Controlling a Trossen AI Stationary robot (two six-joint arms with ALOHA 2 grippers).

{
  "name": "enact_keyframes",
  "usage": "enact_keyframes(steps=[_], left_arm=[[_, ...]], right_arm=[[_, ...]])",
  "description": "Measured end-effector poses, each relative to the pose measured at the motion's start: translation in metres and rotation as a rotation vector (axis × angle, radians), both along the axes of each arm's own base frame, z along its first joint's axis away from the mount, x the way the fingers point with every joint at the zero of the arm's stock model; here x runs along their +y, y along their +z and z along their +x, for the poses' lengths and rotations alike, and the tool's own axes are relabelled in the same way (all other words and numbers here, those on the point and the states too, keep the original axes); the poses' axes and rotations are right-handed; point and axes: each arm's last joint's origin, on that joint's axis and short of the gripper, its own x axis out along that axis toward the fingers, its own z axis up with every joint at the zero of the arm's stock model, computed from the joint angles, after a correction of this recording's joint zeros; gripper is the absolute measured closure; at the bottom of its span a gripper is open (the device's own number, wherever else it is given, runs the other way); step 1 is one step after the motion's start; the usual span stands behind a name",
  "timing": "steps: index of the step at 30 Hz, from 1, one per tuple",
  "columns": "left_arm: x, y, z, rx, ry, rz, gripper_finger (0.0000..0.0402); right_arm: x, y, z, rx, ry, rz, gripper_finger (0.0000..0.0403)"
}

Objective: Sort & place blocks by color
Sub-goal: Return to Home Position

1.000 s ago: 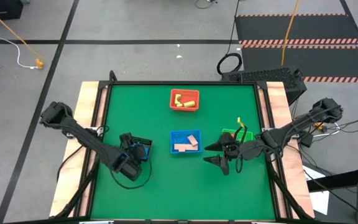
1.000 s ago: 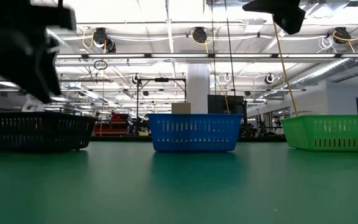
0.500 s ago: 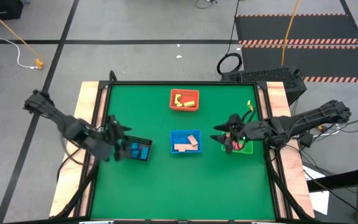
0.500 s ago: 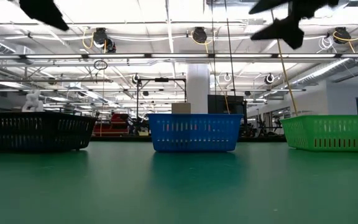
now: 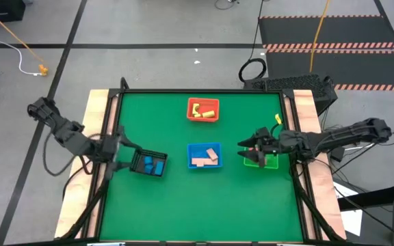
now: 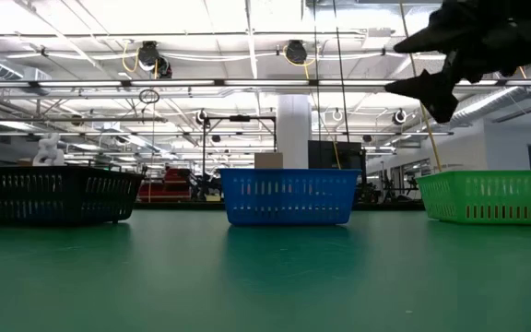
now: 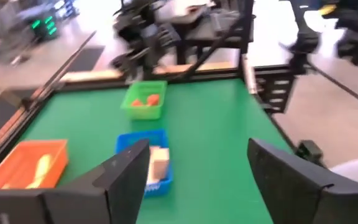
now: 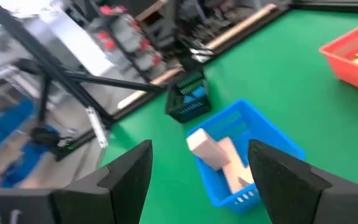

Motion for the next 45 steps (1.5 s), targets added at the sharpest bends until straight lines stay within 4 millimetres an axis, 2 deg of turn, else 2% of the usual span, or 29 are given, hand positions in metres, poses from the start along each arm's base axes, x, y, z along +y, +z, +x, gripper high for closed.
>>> enact_keyframes(steps=[3,10,18,23,32,45], left_arm=[[-0.004,-0.014,0.004,-0.072,-0.069,0.02,0.0133],[-0.005,-0.056,0.005,-0.174,-0.073,0.007,0.0133],[-0.003,-0.104,0.003,-0.266,-0.079,-0.053,0.0133],[-0.003,-0.128,0.001,-0.302,-0.076,-0.078,0.0133],[-0.001,-0.146,0.0,-0.303,-0.076,-0.078,0.0133],[-0.001,-0.152,0.0,-0.263,-0.079,-0.041,0.0133]], right_arm=[[-0.003,-0.01,-0.006,-0.061,0.025,0.005,0.0149],[-0.008,-0.029,-0.016,-0.076,0.017,0.002,0.0149],[-0.009,-0.032,-0.017,-0.072,0.019,-0.027,0.0149],[-0.009,-0.032,-0.017,-0.071,0.02,-0.035,0.0149],[-0.009,-0.032,-0.017,-0.07,0.027,-0.084,0.0149],[-0.008,-0.035,-0.018,-0.063,0.033,-0.121,0.0149]])
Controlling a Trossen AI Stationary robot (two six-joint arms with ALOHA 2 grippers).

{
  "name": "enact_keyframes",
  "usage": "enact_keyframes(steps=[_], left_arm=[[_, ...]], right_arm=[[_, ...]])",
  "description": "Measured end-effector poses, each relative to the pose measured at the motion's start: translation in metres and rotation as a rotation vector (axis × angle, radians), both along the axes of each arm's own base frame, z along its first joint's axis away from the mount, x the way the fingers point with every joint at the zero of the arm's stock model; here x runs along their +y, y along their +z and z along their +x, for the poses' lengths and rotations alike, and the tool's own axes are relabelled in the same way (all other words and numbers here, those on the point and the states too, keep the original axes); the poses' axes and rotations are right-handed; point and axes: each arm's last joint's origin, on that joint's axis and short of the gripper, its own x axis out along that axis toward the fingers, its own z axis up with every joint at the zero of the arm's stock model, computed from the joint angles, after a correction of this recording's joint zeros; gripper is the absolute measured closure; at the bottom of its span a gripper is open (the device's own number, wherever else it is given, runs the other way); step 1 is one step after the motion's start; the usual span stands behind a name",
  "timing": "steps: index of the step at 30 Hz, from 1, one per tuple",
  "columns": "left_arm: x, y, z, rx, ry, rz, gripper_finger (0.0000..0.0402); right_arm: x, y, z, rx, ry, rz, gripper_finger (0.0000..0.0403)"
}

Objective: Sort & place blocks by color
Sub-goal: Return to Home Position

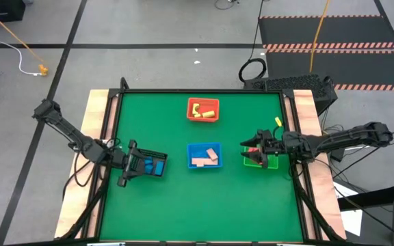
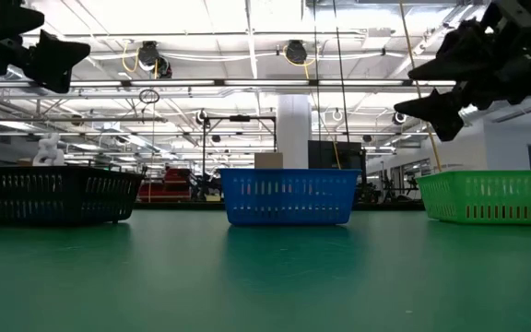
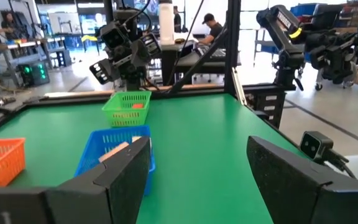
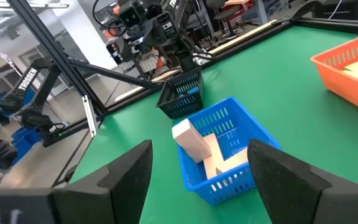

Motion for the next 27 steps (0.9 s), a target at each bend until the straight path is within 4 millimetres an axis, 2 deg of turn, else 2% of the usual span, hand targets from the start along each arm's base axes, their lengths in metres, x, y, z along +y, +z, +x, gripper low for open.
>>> enact_keyframes(steps=[3,7,17,27], left_arm=[[0.0,-0.0029,0.0,0.031,0.001,-0.01,0.0133],[0.0001,-0.0028,0.0,0.029,0.003,-0.011,0.0133],[0.0002,-0.0059,0.0001,0.044,0.009,0.066,0.0133],[0.0002,-0.0059,0.0001,0.046,0.008,0.054,0.0133]], right_arm=[[-0.0002,-0.0106,-0.0039,-0.004,-0.004,0.022,0.0149],[-0.0002,-0.0054,-0.0045,-0.093,-0.008,0.073,0.0149],[-0.0001,-0.0086,-0.0044,-0.062,-0.006,0.067,0.0149],[-0.0001,-0.0086,-0.0044,-0.062,-0.006,0.067,0.0149]])
